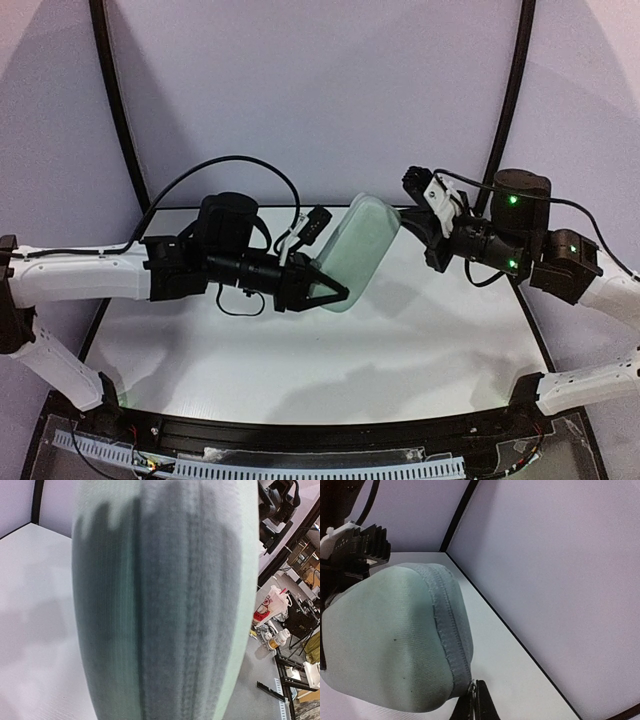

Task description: Open the umbrella

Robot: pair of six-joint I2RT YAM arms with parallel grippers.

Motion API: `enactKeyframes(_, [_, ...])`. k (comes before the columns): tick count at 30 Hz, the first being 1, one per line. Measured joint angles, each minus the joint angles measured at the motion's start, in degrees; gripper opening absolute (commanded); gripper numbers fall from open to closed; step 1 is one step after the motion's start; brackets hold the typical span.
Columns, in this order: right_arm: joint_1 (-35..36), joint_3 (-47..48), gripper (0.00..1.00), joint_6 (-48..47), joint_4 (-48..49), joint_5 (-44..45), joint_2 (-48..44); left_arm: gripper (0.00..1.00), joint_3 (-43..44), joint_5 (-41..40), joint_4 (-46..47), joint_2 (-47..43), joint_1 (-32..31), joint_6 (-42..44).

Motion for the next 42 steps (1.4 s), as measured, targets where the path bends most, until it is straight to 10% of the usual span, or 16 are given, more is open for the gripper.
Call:
enactKeyframes(23, [-1.5, 5.0, 0.00, -26.9, -8.7, -4.1, 5.6, 0.01, -2.4, 0.6, -5.0, 0.3, -1.7, -6.6])
enactKeyframes(42, [-4.0, 9.0, 0.00, -31.5, -21.8, -13.2, 9.8, 0.01, 4.1, 2.1, -17.3, 7.8, -3.8, -5.6])
